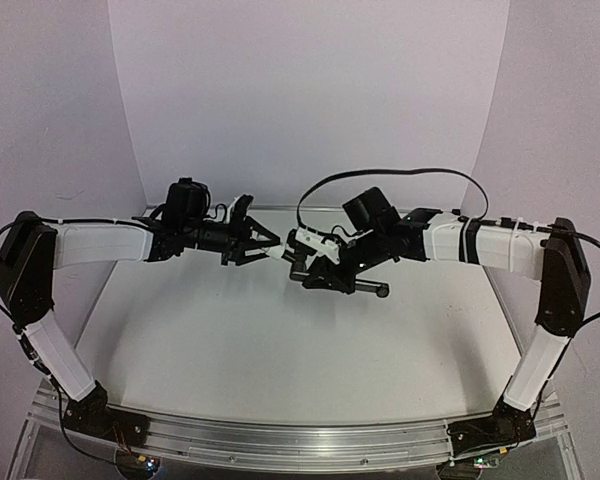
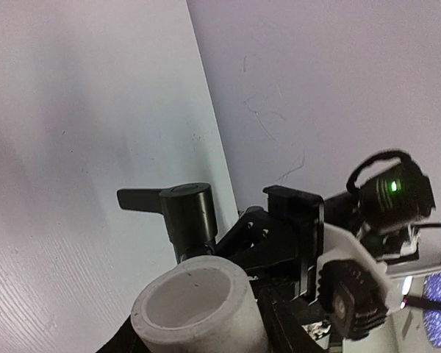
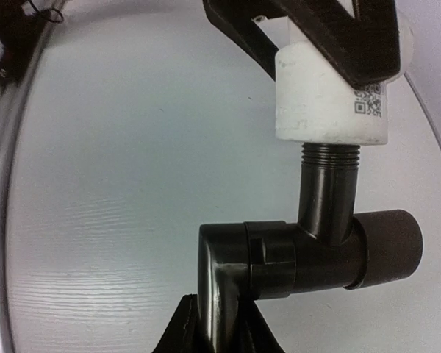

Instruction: Install the water faucets

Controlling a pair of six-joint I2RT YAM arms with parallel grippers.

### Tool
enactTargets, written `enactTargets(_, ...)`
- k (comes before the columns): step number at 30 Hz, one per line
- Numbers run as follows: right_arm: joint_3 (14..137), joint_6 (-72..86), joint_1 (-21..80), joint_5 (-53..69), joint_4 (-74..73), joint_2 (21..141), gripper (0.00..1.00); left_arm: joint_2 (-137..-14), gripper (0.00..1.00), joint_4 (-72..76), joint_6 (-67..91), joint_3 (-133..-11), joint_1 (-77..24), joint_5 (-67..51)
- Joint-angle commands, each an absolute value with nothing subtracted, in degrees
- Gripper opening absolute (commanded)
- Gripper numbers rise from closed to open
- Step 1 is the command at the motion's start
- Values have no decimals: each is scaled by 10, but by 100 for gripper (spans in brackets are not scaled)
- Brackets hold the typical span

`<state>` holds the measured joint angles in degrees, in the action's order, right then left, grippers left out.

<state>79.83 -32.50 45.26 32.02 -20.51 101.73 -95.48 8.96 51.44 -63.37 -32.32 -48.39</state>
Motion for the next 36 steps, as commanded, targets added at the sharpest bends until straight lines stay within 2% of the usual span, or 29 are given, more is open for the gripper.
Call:
enactTargets(1, 861, -274, 445, 717, -156, 969, 0, -904, 14, 156, 386, -650, -323, -525)
enactTargets(5, 893, -250, 445, 856, -156, 989, 0, -877, 13, 226, 296, -630, -326, -597)
enactTargets(8, 900, -246, 446, 870, -156, 992, 0, -873, 12, 204, 210, -646, -329, -667)
enactTargets(13, 894, -246, 446, 853, -158, 987, 0, -913, 13, -99, -6, -755, -328, -759)
enactTargets(15, 888, -248, 446, 847, -159, 985, 0, -934, 13, -242, -126, -808, -328, -761)
enactTargets(17, 881, -251, 446, 842, -159, 985, 0, -943, 16, -310, -173, -834, -327, -747)
enactTargets(19, 875, -255, 446, 829, -158, 985, 0, -934, 25, -300, -165, -827, -324, -720)
enactTargets(23, 861, -265, 446, 753, -159, 975, 0, -887, 59, -176, -55, -768, -317, -637)
enactTargets(26, 852, -270, 445, 660, -158, 963, 0, -861, 73, -131, -3, -741, -307, -607)
enactTargets(29, 842, -275, 445, 558, -158, 954, 0, -836, 79, -119, 32, -717, -300, -580)
enactTargets(36, 809, -308, 444, 361, -161, 932, 0, -766, 83, -107, 57, -649, -263, -556)
